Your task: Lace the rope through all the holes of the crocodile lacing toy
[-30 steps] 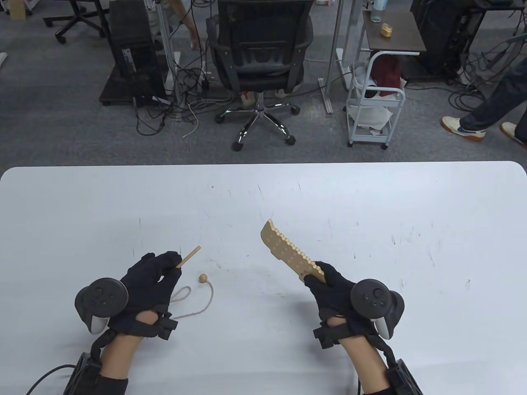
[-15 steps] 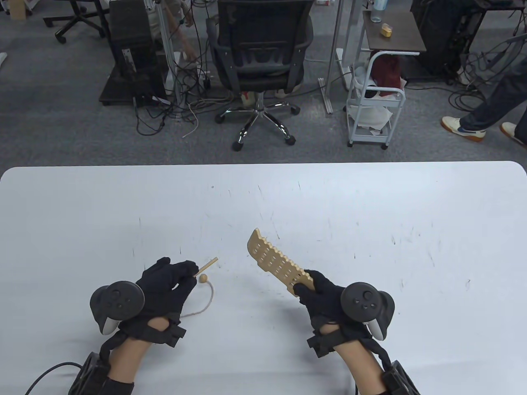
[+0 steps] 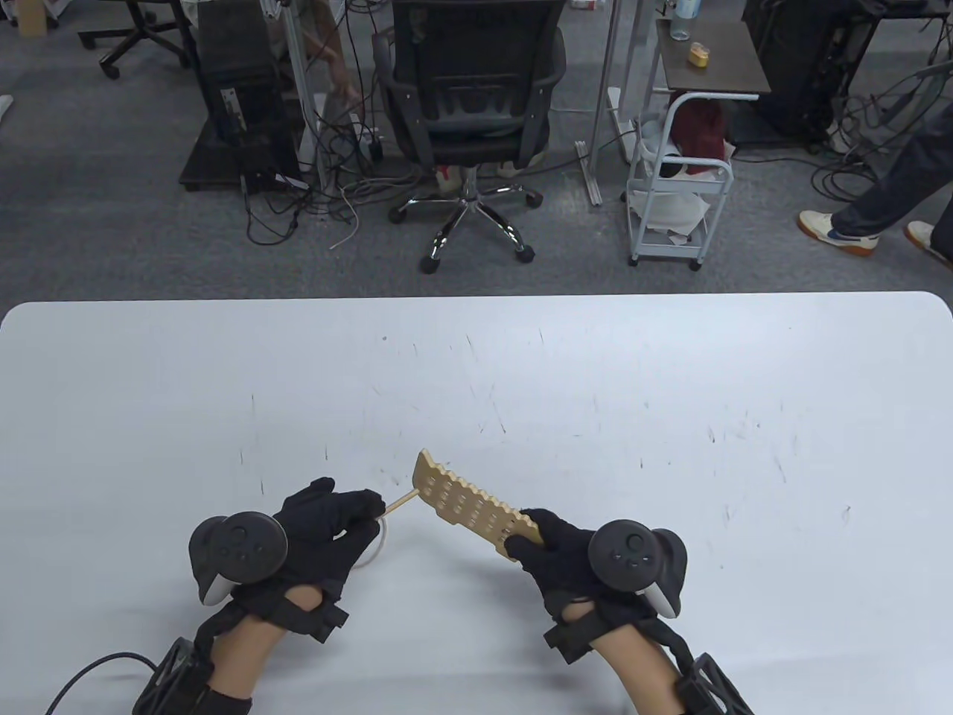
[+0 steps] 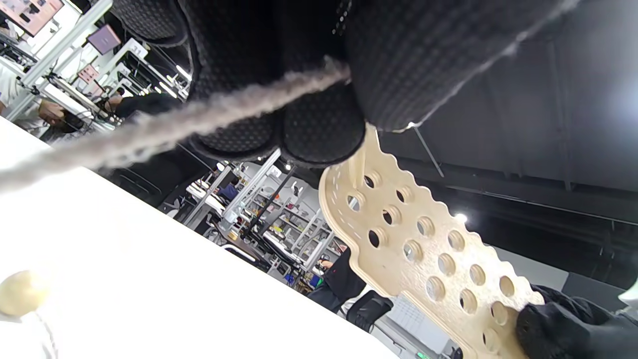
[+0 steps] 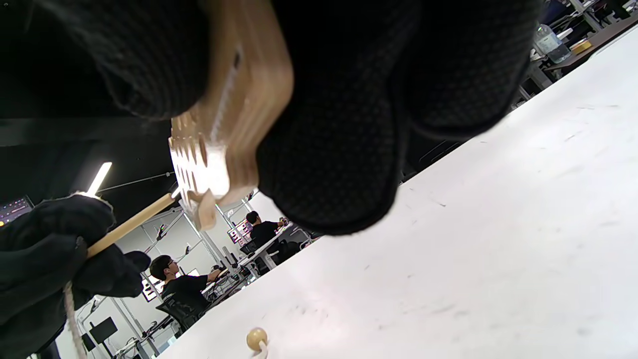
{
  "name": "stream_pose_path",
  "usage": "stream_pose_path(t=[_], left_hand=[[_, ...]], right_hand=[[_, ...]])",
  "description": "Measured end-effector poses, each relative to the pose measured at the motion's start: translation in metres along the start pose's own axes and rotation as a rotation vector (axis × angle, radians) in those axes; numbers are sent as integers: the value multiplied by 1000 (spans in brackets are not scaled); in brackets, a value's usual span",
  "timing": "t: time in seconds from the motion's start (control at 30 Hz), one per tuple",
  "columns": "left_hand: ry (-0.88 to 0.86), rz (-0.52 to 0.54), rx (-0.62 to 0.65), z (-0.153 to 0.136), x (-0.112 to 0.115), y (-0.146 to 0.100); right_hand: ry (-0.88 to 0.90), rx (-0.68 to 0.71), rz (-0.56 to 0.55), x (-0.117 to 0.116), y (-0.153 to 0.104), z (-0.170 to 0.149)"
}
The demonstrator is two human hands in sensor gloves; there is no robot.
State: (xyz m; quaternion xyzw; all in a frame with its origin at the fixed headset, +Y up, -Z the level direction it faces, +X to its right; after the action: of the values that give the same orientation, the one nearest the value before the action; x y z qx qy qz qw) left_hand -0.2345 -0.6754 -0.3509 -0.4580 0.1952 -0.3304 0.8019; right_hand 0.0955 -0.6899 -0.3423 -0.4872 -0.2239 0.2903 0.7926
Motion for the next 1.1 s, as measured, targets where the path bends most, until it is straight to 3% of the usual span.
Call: stream_pose_path(t=[0.33,0.73,1.1], left_hand=[[19,-29,-6,3,5,1],[98,84,-30,5,-3,-3],[86,85,-83,-2,5,-5]], right_hand=[[-4,49,36,-12,-1,8],[43,64,55,-19,-3,12],[116,101,92,-27,-5,19]])
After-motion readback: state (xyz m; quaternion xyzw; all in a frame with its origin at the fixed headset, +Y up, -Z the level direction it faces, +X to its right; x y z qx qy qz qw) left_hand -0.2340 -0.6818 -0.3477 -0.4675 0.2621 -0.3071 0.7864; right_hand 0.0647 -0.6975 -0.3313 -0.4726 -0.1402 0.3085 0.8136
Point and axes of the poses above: the tracker on the back of each hand, its own z axis roughly to the thumb side, its own y axis roughly from the wrist to the fingertips, x = y × z, the point moved 5 cm from there along y, roughly from the wrist to the fingertips, and after that the axes turned 1 degree about -y, right-handed, at the moved point
